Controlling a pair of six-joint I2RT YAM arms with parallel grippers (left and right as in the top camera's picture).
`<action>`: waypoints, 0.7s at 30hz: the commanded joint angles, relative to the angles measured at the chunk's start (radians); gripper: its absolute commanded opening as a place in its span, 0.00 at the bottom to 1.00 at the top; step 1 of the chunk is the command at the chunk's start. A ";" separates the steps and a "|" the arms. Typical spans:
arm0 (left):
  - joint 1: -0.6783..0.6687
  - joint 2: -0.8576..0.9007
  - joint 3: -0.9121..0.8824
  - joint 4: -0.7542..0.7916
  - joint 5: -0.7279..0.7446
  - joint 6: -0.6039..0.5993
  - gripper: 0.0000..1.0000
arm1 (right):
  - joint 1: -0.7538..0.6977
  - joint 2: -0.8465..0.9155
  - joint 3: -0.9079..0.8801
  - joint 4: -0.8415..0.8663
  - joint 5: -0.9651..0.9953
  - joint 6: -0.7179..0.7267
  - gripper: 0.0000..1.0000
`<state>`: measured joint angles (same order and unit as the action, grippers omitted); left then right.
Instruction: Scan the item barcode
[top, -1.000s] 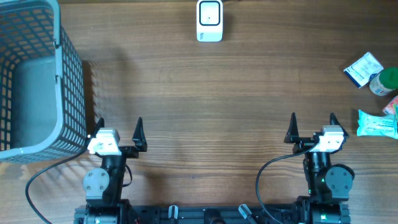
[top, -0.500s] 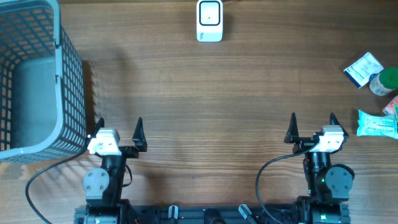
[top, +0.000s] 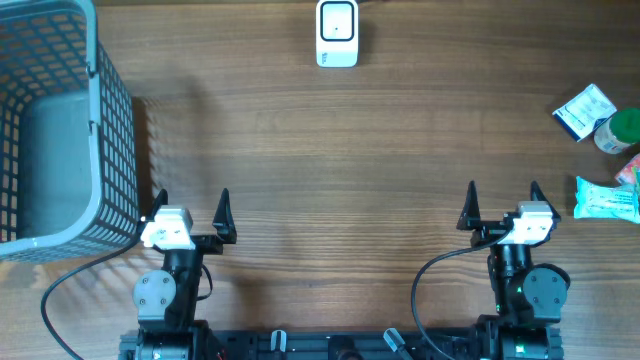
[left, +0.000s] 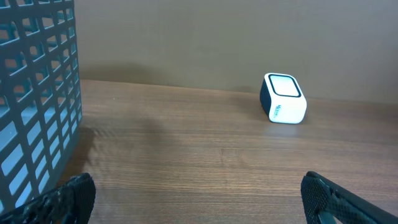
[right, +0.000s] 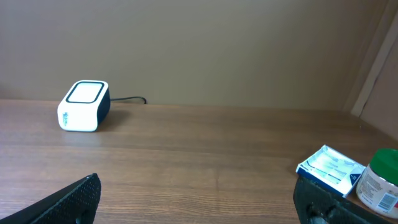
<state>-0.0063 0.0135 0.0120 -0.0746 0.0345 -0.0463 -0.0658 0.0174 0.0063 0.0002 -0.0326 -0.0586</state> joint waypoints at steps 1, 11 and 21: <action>0.002 -0.010 -0.006 -0.002 -0.002 0.015 1.00 | 0.006 -0.003 -0.001 0.003 -0.002 -0.018 1.00; 0.002 -0.010 -0.006 -0.002 -0.002 0.015 1.00 | 0.006 -0.003 -0.001 0.003 -0.002 -0.018 1.00; 0.002 -0.010 -0.006 -0.002 -0.002 0.015 1.00 | 0.006 -0.003 -0.001 0.003 -0.002 -0.018 1.00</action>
